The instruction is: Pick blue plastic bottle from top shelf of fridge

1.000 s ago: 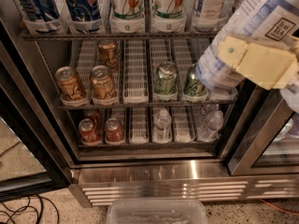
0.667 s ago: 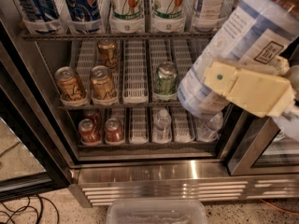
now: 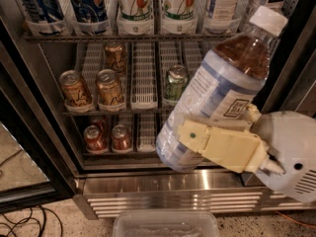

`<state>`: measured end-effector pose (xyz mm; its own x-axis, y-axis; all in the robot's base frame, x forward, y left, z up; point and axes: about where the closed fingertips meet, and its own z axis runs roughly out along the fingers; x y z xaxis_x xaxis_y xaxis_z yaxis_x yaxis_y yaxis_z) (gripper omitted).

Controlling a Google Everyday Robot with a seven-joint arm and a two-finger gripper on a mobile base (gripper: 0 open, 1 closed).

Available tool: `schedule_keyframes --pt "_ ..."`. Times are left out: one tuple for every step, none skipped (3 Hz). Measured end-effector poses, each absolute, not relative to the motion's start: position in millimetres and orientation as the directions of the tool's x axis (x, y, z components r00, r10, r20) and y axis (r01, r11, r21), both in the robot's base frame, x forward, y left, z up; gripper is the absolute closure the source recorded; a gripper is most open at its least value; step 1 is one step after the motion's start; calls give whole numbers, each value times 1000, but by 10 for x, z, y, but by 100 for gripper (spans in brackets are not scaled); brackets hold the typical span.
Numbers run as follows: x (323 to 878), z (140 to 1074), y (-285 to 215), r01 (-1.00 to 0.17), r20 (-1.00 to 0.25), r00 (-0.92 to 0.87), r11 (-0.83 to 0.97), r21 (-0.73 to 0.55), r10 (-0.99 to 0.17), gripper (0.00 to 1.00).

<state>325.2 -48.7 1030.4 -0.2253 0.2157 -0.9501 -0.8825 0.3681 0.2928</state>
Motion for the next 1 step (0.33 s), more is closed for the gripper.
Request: schedule_keyframes --pt "3252 10303 -485 -882 -950 -225 368 293 215 100"
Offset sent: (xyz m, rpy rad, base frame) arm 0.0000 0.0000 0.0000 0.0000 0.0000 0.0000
